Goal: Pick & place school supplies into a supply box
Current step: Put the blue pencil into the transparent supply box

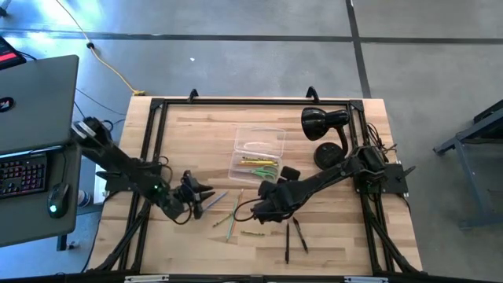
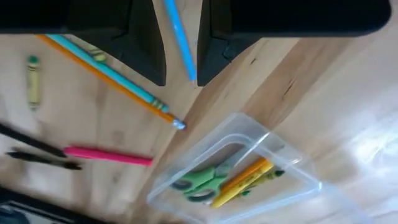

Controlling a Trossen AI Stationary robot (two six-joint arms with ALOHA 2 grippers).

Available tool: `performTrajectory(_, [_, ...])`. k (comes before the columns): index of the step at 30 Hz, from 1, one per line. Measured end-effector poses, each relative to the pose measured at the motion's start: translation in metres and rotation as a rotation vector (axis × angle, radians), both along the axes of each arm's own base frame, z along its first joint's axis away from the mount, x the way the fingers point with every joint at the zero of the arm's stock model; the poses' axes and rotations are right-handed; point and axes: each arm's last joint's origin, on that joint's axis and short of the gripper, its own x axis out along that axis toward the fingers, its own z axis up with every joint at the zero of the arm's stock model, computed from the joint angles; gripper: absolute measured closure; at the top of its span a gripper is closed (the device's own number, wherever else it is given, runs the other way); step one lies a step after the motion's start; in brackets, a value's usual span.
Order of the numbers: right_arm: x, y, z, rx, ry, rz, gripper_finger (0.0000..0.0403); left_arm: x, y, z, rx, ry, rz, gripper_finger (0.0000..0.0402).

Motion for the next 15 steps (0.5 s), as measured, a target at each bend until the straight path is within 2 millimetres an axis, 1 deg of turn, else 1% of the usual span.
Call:
performTrajectory(4, [0.001,-0.001,0.0,-0.033,-0.013,0.001,0.0288,0.007,-0.005,-0.016,-0.009,-0.007,0.02,0.028])
performTrajectory(9, [0.001,-0.002,0.001,-0.052,-0.02,0.002,0.0288,0.017,-0.014,-0.029,-0.039,-0.036,0.014,0.028])
performTrajectory(12, [0.001,-0.002,0.001,-0.054,-0.011,0.02,0.0288,0.026,-0.022,-0.033,-0.012,-0.006,0.01,0.028])
performTrajectory(15, [0.001,-0.002,0.001,-0.053,-0.005,0.034,0.0288,0.032,-0.027,-0.041,0.041,0.07,0.015,0.028])
